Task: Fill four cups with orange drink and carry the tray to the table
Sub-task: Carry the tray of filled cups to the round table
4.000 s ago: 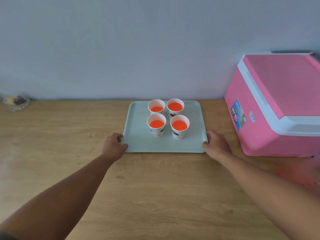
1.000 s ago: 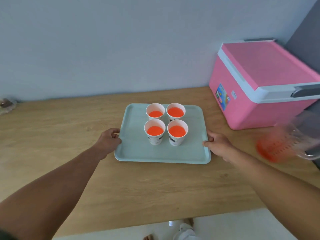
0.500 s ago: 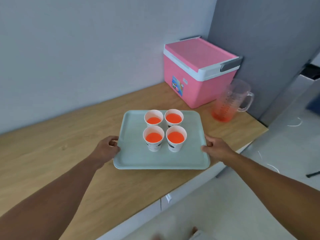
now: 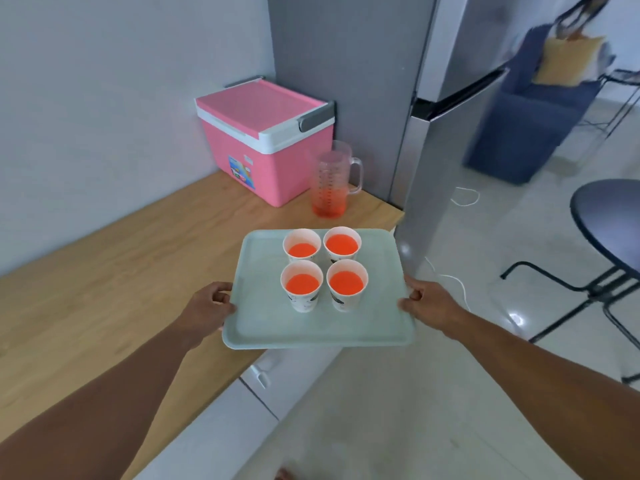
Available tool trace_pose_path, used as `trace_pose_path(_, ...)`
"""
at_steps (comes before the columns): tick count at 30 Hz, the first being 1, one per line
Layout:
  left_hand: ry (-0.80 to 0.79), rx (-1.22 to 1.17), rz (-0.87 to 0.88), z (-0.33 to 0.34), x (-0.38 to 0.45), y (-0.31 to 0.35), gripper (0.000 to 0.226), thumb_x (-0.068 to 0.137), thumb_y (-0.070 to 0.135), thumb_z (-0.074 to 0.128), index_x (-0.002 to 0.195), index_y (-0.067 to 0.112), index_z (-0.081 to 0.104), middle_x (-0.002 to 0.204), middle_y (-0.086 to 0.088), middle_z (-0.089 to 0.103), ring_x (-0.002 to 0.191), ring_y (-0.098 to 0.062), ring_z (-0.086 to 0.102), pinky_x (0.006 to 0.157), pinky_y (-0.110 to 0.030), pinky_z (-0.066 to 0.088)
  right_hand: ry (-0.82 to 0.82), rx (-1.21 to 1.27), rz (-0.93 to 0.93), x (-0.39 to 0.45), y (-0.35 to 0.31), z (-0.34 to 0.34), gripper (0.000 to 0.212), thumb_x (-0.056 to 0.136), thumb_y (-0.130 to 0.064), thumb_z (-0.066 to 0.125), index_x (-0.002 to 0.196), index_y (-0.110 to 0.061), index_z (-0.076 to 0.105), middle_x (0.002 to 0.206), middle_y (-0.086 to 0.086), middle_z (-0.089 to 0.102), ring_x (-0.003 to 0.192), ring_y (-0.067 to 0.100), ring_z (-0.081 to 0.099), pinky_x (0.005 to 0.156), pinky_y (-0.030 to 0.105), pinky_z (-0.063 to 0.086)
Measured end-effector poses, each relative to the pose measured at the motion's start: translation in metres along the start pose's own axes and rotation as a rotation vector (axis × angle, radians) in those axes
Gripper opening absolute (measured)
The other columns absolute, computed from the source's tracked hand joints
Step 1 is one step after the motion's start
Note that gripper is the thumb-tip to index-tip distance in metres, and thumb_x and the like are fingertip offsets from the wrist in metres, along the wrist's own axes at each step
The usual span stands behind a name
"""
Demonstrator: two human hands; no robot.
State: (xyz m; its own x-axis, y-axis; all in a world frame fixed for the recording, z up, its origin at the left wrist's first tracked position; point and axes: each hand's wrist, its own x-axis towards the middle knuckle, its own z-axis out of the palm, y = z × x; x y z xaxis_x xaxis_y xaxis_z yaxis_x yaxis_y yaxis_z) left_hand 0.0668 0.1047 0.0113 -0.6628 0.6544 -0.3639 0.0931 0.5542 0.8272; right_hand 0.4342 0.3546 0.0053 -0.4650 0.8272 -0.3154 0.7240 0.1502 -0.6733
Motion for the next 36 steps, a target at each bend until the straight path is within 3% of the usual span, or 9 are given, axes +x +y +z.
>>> trace_pose_path(2, -0.026, 0.015, 0.013, 0.029, -0.005, 0.011, 0.041, 0.088, -0.009, 0.061, 0.122, 0.014, 0.065, 0.088, -0.006, 0.057, 0.075, -0.021, 0.060, 0.061, -0.032, 0.053, 0.028, 0.012, 0.020, -0.016, 0.024, -0.021, 0.046, 0.089, -0.013, 0.075, 0.135, -0.009, 0.067, 0.072, -0.004, 0.051, 0.069, 0.012, 0.051, 0.068, 0.028, 0.043)
trace_pose_path(4, -0.058, 0.032, 0.031, 0.060, -0.011, 0.025, 0.040, 0.088, -0.008, 0.060, 0.121, 0.014, 0.065, 0.087, -0.005, 0.056, 0.074, -0.020, 0.059, 0.058, -0.030, 0.052, 0.041, 0.035, 0.018, -0.036, 0.045, -0.045, 0.058, 0.092, -0.012, 0.073, 0.146, -0.028, 0.060, 0.077, -0.001, 0.052, 0.073, 0.014, 0.053, 0.069, 0.025, 0.044)
trace_pose_path(6, -0.091, 0.053, 0.055, 0.093, -0.019, 0.040, 0.038, 0.088, -0.009, 0.061, 0.117, 0.016, 0.065, 0.086, -0.005, 0.056, 0.071, -0.019, 0.057, 0.058, -0.029, 0.050, 0.077, 0.053, 0.038, -0.054, 0.070, -0.066, 0.063, 0.093, -0.013, 0.072, 0.149, -0.036, 0.054, 0.079, 0.001, 0.055, 0.076, 0.016, 0.056, 0.074, 0.025, 0.046)
trace_pose_path(8, -0.124, 0.061, 0.080, 0.126, -0.023, 0.053, 0.037, 0.087, -0.011, 0.061, 0.113, 0.016, 0.066, 0.081, -0.004, 0.055, 0.068, -0.020, 0.053, 0.058, -0.028, 0.047, 0.122, 0.060, 0.070, -0.072, 0.098, -0.087, 0.063, 0.093, -0.014, 0.073, 0.149, -0.035, 0.055, 0.079, 0.000, 0.056, 0.079, 0.017, 0.057, 0.079, 0.029, 0.047)
trace_pose_path(17, -0.381, 0.149, 0.201, 0.263, -0.034, 0.132, 0.036, 0.089, -0.006, 0.064, 0.117, 0.017, 0.063, 0.083, -0.001, 0.051, 0.069, -0.017, 0.052, 0.059, -0.028, 0.046, 0.335, 0.122, 0.282, -0.154, 0.203, -0.160, 0.060, 0.093, -0.014, 0.071, 0.148, -0.032, 0.058, 0.077, -0.001, 0.054, 0.073, 0.013, 0.053, 0.068, 0.021, 0.043)
trace_pose_path(23, -0.546, 0.221, 0.294, 0.351, -0.035, 0.184, 0.041, 0.088, -0.006, 0.062, 0.123, 0.014, 0.063, 0.101, -0.004, 0.065, 0.091, -0.024, 0.063, 0.065, -0.031, 0.053, 0.462, 0.201, 0.431, -0.188, 0.260, -0.196, 0.065, 0.090, -0.017, 0.073, 0.151, -0.033, 0.055, 0.077, -0.002, 0.057, 0.070, 0.012, 0.055, 0.066, 0.023, 0.044)
trace_pose_path(26, -0.604, 0.236, 0.311, 0.399, -0.034, 0.209, 0.038, 0.089, -0.008, 0.059, 0.120, 0.014, 0.062, 0.107, -0.008, 0.066, 0.090, -0.023, 0.061, 0.063, -0.029, 0.053, 0.509, 0.234, 0.493, -0.196, 0.284, -0.213, 0.063, 0.092, -0.016, 0.073, 0.150, -0.033, 0.056, 0.075, -0.002, 0.056, 0.070, 0.013, 0.055, 0.070, 0.026, 0.045)
trace_pose_path(32, -0.708, 0.275, 0.368, 0.492, -0.002, 0.252, 0.038, 0.088, -0.012, 0.056, 0.118, 0.010, 0.064, 0.097, -0.014, 0.061, 0.084, -0.024, 0.059, 0.070, -0.036, 0.052, 0.582, 0.269, 0.595, -0.189, 0.321, -0.245, 0.062, 0.092, -0.018, 0.071, 0.149, -0.036, 0.056, 0.076, 0.000, 0.058, 0.072, 0.017, 0.056, 0.071, 0.030, 0.048)
trace_pose_path(36, -0.760, 0.307, 0.406, 0.544, 0.018, 0.288, 0.042, 0.087, -0.011, 0.058, 0.120, 0.013, 0.065, 0.083, -0.006, 0.059, 0.074, -0.021, 0.060, 0.064, -0.034, 0.054, 0.637, 0.281, 0.627, -0.179, 0.339, -0.271, 0.064, 0.091, -0.016, 0.071, 0.150, -0.035, 0.056, 0.076, 0.001, 0.058, 0.071, 0.017, 0.056, 0.071, 0.030, 0.048)
